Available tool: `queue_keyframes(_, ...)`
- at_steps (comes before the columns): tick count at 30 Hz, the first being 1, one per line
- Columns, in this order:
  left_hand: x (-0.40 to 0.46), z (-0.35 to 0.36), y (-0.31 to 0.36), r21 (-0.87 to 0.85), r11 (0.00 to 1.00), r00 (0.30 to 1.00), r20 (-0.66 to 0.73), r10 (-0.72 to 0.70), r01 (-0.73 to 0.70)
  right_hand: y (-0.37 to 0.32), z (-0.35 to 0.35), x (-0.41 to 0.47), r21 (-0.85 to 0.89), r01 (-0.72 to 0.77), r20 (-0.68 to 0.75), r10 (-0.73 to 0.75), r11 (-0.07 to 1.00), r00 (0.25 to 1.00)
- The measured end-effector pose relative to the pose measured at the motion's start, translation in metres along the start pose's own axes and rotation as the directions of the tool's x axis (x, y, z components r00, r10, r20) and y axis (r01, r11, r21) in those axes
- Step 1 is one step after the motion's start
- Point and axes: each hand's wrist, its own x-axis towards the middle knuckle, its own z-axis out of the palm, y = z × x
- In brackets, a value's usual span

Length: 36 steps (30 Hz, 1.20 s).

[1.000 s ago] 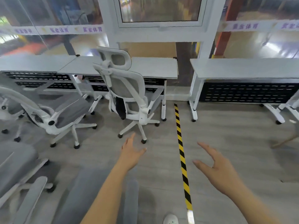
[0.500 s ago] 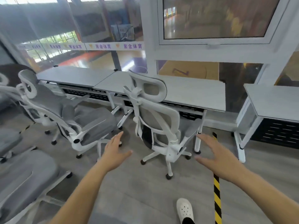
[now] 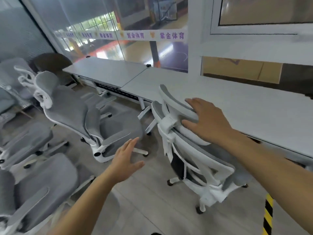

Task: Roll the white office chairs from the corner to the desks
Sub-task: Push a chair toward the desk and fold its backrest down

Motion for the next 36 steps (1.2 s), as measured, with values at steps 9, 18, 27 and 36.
queue_keyframes(9, 0.168, -0.023, -0.021, 0.185, 0.943, 0.961, 0.072, 0.267, -0.276, -0.047, 0.066, 0.064, -0.28, -0.346, -0.118, 0.325, 0.896, 0.938)
queue_keyframes(18, 0.294, -0.017, -0.033, 0.309, 0.764, 0.817, 0.326, 0.475, -0.567, -0.098, 0.161, -0.002, -0.029, -0.665, -0.518, 0.558, 0.746, 0.648)
queue_keyframes(27, 0.286, 0.002, -0.045, 0.213, 0.774, 0.8, 0.228, 0.554, -0.597, -0.043, 0.178, -0.044, -0.055, -0.874, -0.257, 0.839, 0.483, 0.48)
queue_keyframes(36, 0.24, 0.005, -0.057, 0.093, 0.858, 0.86, 0.143, 0.49, -0.505, -0.044, 0.173, -0.063, -0.026, -0.857, -0.286, 0.817, 0.515, 0.5)
